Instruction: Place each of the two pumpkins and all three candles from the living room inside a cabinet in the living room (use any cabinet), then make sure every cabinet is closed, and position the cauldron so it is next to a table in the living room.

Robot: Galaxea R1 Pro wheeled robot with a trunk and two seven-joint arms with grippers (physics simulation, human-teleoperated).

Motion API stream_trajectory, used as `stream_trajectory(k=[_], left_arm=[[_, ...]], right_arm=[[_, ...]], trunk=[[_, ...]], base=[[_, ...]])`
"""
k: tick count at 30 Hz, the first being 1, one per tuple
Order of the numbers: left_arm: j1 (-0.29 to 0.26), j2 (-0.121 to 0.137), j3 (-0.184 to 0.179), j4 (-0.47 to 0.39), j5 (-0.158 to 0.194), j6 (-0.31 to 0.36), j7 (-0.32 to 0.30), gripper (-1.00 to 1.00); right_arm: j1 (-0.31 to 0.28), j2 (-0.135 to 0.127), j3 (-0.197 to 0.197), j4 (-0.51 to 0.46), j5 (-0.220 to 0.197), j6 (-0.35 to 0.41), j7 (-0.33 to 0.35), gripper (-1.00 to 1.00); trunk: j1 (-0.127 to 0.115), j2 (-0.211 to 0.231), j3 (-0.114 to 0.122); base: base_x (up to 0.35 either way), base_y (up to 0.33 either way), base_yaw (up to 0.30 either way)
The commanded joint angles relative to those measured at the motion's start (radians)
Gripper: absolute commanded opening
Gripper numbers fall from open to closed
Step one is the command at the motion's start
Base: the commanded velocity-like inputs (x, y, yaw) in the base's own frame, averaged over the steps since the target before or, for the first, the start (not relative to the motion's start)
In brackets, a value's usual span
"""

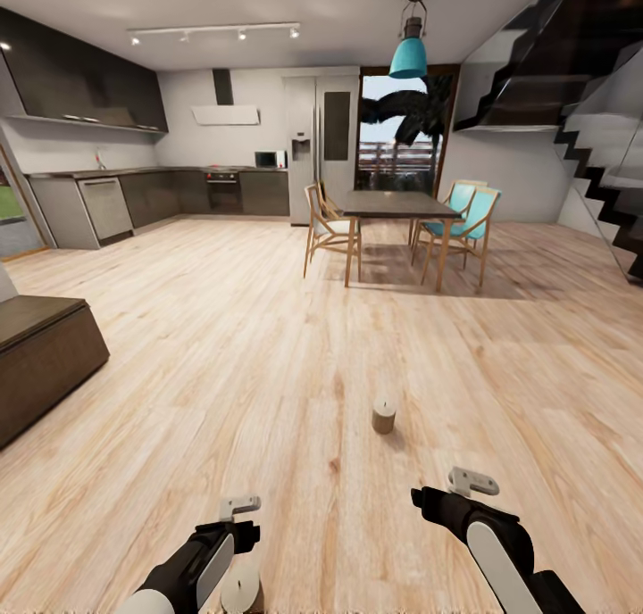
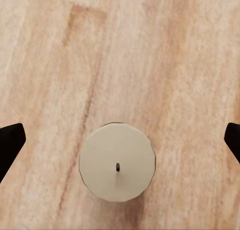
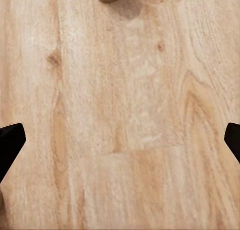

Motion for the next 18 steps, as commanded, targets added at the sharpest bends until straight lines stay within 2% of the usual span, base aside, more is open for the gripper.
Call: stream_trajectory(k=[1, 18], left_arm=[[0.000, 0.001, -0.008, -0.002, 0.011, 0.004, 0.008, 1.00], [0.000, 0.001, -0.008, -0.002, 0.012, -0.008, 0.000, 1.00]], right_arm=[[-0.001, -0.001, 0.002, -0.001, -0.009, 0.001, -0.010, 1.00], [-0.001, -0.002, 0.003, -0.011, -0.009, 0.001, -0.010, 1.00]], trunk=[[0.000, -0.001, -0.005], [0.008, -0.005, -0.071]], base=[[0.003, 0.000, 0.000], [0.000, 0.000, 0.000]])
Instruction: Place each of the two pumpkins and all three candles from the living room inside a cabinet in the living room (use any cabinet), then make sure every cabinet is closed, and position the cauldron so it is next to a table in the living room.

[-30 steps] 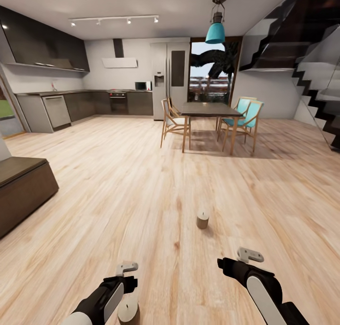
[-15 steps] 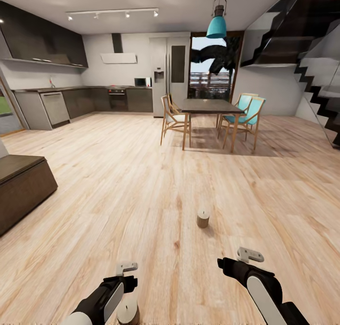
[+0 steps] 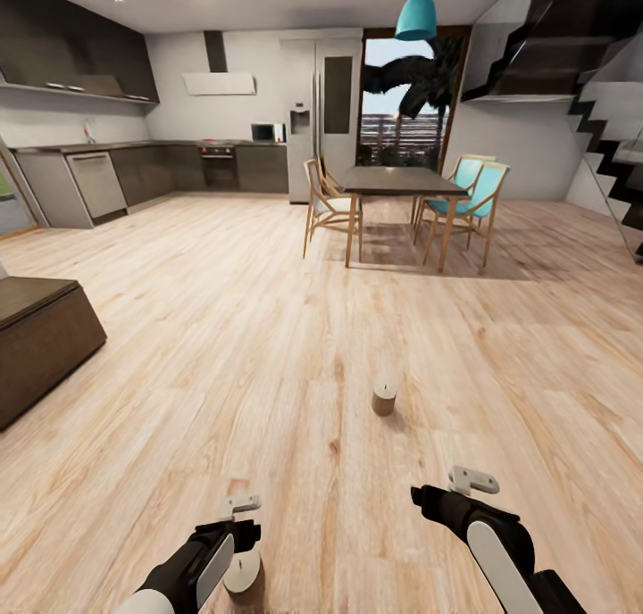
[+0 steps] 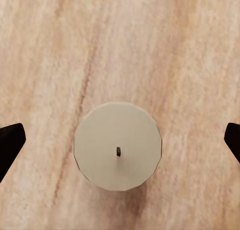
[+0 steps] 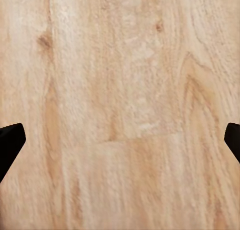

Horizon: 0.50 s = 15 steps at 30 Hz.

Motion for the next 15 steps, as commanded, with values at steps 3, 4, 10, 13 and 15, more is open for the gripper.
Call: stream_trajectory(k=[3, 4, 10, 13, 15], left_arm=[[0.000, 0.001, -0.008, -0.002, 0.010, 0.004, 0.008, 1.00], [0.000, 0.001, -0.008, -0.002, 0.010, 0.003, 0.008, 1.00], [0.000, 0.001, -0.009, -0.002, 0.009, 0.003, 0.008, 1.00], [0.000, 0.001, -0.010, -0.003, 0.009, 0.002, 0.008, 1.00], [0.000, 0.001, -0.011, -0.005, 0.008, 0.002, 0.008, 1.00]], right_arm=[[0.000, -0.001, 0.003, -0.010, -0.009, 0.001, -0.010, 1.00], [0.000, -0.001, 0.003, -0.013, -0.009, 0.001, -0.010, 1.00], [0.001, -0.001, 0.021, -0.024, -0.008, 0.000, -0.010, 1.00], [0.003, -0.001, 0.035, -0.024, -0.008, -0.002, -0.010, 1.00], [0.004, -0.001, 0.039, -0.025, -0.008, -0.003, -0.010, 1.00]], trunk=[[0.001, -0.001, -0.013], [0.002, -0.001, -0.017], [0.004, -0.003, -0.040], [0.006, -0.004, -0.051], [0.006, -0.004, -0.059]], base=[[0.000, 0.000, 0.000], [0.000, 0.000, 0.000], [0.000, 0.000, 0.000], [0.000, 0.000, 0.000], [0.000, 0.000, 0.000]])
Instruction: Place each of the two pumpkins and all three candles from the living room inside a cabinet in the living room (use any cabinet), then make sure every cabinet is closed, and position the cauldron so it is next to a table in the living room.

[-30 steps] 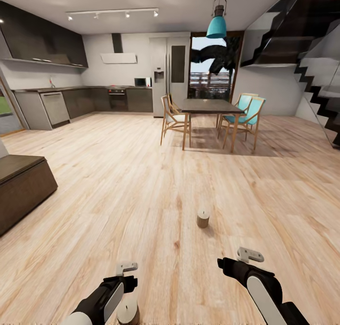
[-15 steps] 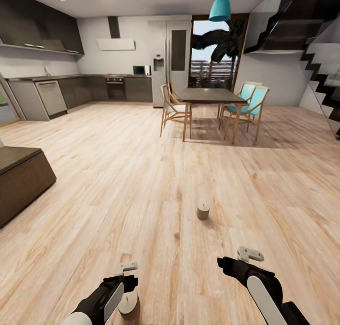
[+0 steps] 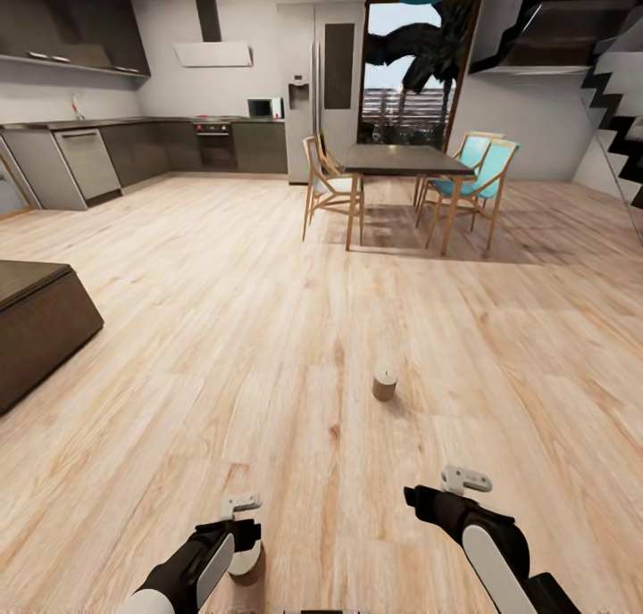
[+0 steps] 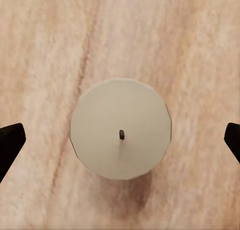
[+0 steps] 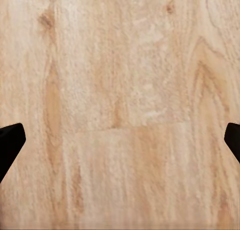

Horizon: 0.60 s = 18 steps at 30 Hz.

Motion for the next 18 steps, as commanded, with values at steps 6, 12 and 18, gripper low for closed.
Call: stream_trajectory(k=[6, 12, 18], left_arm=[[0.000, 0.001, -0.008, -0.007, 0.010, 0.004, 0.009, 1.00], [0.000, 0.001, -0.008, -0.010, 0.010, -0.003, 0.009, 1.00], [0.000, 0.001, -0.010, -0.011, 0.009, -0.015, 0.009, 1.00]], right_arm=[[0.002, -0.004, 0.006, -0.002, -0.009, -0.005, 0.073, 1.00], [0.003, -0.011, -0.009, -0.003, -0.006, 0.000, 0.259, 1.00], [0.003, -0.013, -0.013, -0.003, -0.007, 0.003, 0.302, 1.00]], trunk=[[0.001, -0.001, -0.013], [0.001, -0.001, -0.013], [0.001, -0.001, -0.013]], base=[[0.000, 0.000, 0.000], [0.000, 0.000, 0.000], [0.000, 0.000, 0.000]])
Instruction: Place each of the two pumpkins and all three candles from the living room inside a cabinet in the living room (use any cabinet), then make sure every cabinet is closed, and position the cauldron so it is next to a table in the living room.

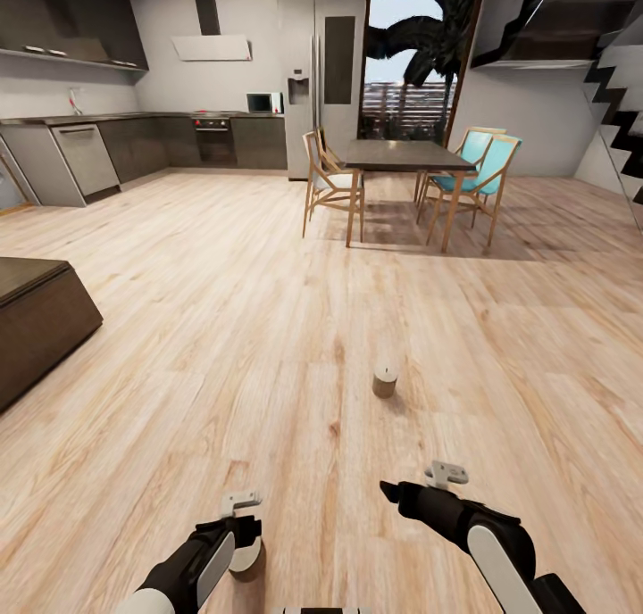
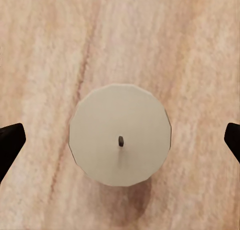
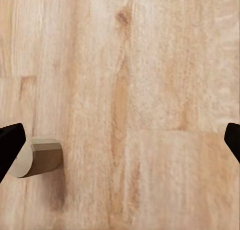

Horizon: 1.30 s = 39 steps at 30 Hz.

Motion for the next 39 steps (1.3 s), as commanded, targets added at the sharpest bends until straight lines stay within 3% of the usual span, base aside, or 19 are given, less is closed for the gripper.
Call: stream_trajectory(k=[1, 31, 39], left_arm=[[0.000, 0.001, -0.008, -0.002, 0.011, 0.004, 0.009, 1.00], [0.001, 0.001, -0.011, -0.002, 0.010, -0.009, 0.008, 1.00], [0.001, 0.001, -0.012, 0.004, 0.007, -0.019, 0.008, 1.00]], right_arm=[[-0.001, -0.001, 0.002, -0.001, -0.010, 0.001, -0.007, 1.00], [-0.001, -0.001, 0.005, -0.001, -0.010, 0.003, -0.001, 1.00], [-0.001, -0.002, 0.003, -0.001, -0.012, 0.003, 0.001, 1.00]], trunk=[[0.000, 0.000, -0.001], [0.000, 0.000, -0.001], [0.003, -0.002, -0.032]], base=[[0.015, 0.000, 0.000], [0.076, 0.000, 0.000], [0.000, 0.000, 0.000]])
